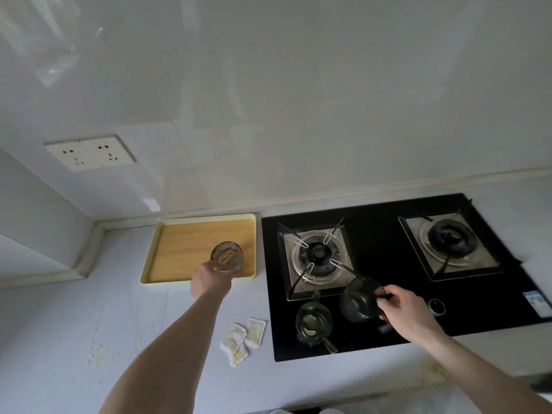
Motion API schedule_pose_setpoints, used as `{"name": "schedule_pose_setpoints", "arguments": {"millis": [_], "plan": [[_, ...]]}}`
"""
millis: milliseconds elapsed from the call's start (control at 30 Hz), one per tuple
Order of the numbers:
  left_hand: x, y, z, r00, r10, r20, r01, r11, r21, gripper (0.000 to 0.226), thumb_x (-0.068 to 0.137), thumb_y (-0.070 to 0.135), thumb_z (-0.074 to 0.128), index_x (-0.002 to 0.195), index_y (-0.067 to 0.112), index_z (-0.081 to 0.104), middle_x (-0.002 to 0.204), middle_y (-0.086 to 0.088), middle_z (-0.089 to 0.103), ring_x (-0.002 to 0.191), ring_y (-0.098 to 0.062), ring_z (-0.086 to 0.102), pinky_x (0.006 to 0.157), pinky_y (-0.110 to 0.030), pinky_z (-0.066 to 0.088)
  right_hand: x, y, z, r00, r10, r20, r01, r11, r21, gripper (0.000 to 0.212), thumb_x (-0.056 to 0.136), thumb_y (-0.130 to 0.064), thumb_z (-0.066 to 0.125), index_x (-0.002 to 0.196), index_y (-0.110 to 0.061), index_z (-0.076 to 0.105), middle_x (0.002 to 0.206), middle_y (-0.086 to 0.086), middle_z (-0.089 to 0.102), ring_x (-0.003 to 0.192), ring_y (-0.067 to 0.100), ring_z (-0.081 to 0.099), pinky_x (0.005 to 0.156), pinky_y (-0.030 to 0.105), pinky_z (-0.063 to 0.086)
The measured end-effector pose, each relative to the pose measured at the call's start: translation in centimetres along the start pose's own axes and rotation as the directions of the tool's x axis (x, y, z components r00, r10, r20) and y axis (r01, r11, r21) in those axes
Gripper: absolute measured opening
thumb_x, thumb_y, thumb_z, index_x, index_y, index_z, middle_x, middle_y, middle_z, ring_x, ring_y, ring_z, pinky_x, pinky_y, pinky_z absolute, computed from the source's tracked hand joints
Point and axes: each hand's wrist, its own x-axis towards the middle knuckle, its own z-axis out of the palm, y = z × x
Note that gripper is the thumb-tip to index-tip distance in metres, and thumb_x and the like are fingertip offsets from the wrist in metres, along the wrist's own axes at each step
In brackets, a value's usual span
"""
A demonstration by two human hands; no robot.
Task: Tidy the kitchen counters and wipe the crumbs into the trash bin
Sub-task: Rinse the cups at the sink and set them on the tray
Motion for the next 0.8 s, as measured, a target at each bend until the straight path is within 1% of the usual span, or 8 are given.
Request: {"name": "schedule_pose_setpoints", "arguments": {"millis": [133,233,267,367,467,533,600,800], "plan": [[-0.6,0.2,-0.4,0.998,0.042,0.050,-0.044,0.998,0.048,0.048,0.072,0.063,0.078,0.101,0.025,0.074,0.108,-0.002,0.072,0.091,-0.023,0.063,0.070,-0.032,0.059,-0.1,-0.5,0.4,0.999,0.007,0.032,-0.007,1.000,0.009,0.014,0.095,-0.022,0.063,0.109,-0.023,0.066,0.079,-0.005,0.074,0.065,0.000,0.072,0.065,0.021,0.056],[-2.8,0.9,-0.6,0.992,0.128,0.006,-0.128,0.982,0.136,0.064,0.077,0.061,0.074,0.126,0.022,0.063,0.145,-0.004,0.049,0.126,-0.028,0.052,0.089,-0.042,0.056,0.0,-0.5,0.8,0.996,0.017,0.083,-0.020,0.999,0.037,0.012,0.094,-0.021,0.066,0.105,-0.025,0.066,0.078,-0.004,0.075,0.069,0.006,0.074,0.075,0.035,0.063],[-4.2,1.2,-0.3,0.982,0.189,-0.017,-0.185,0.974,0.132,0.064,0.078,0.056,0.074,0.131,0.022,0.058,0.149,-0.003,0.044,0.129,-0.028,0.049,0.094,-0.043,0.054,0.0,-0.4,1.0,0.995,0.017,0.093,-0.022,0.999,0.046,0.012,0.093,-0.022,0.066,0.104,-0.026,0.066,0.077,-0.003,0.075,0.069,0.006,0.074,0.076,0.038,0.063],[-9.7,1.9,0.8,0.953,0.295,0.075,-0.293,0.956,-0.037,0.044,0.084,0.052,0.071,0.120,0.030,0.059,0.119,0.008,0.063,0.101,-0.014,0.063,0.087,-0.039,0.059,-0.2,-0.2,1.5,0.993,0.024,0.113,-0.031,0.998,0.062,0.011,0.091,-0.023,0.067,0.102,-0.027,0.067,0.075,-0.004,0.075,0.068,0.004,0.073,0.077,0.036,0.062],[-14.2,2.1,2.3,0.890,0.246,0.384,-0.218,0.969,-0.115,0.040,0.090,0.060,0.057,0.119,0.032,0.056,0.082,0.008,0.074,0.080,-0.011,0.069,0.082,-0.037,0.058,-0.3,-0.4,1.9,0.988,0.031,0.154,-0.041,0.998,0.056,0.013,0.090,-0.025,0.067,0.103,-0.027,0.067,0.074,-0.005,0.075,0.066,0.003,0.072,0.074,0.030,0.060],[-15.7,1.6,3.7,0.822,0.223,0.524,-0.218,0.973,-0.072,0.048,0.090,0.063,0.052,0.127,0.031,0.052,0.077,0.007,0.076,0.077,-0.011,0.070,0.081,-0.037,0.060,-0.3,-0.5,2.0,0.982,0.026,0.187,-0.034,0.999,0.042,0.014,0.090,-0.027,0.067,0.104,-0.027,0.066,0.073,-0.005,0.075,0.066,0.002,0.072,0.071,0.025,0.056],[-16.6,1.2,5.1,0.796,0.183,0.578,-0.200,0.979,-0.035,0.053,0.092,0.060,0.052,0.134,0.028,0.049,0.079,0.007,0.076,0.074,-0.010,0.071,0.076,-0.034,0.062,-0.2,-0.7,2.0,0.978,0.018,0.209,-0.026,0.999,0.035,0.015,0.090,-0.028,0.066,0.105,-0.027,0.066,0.072,-0.006,0.075,0.064,0.003,0.072,0.073,0.026,0.056],[-17.7,2.1,6.7,0.814,0.099,0.572,-0.020,0.989,-0.143,0.037,0.101,0.032,0.054,0.135,0.019,0.050,0.079,0.002,0.077,0.060,-0.015,0.072,0.061,-0.027,0.060,0.0,-0.2,2.1,0.970,-0.001,0.242,-0.004,1.000,0.020,0.016,0.091,-0.032,0.066,0.107,-0.030,0.064,0.073,-0.008,0.076,0.068,0.006,0.073,0.082,0.036,0.061]]}}
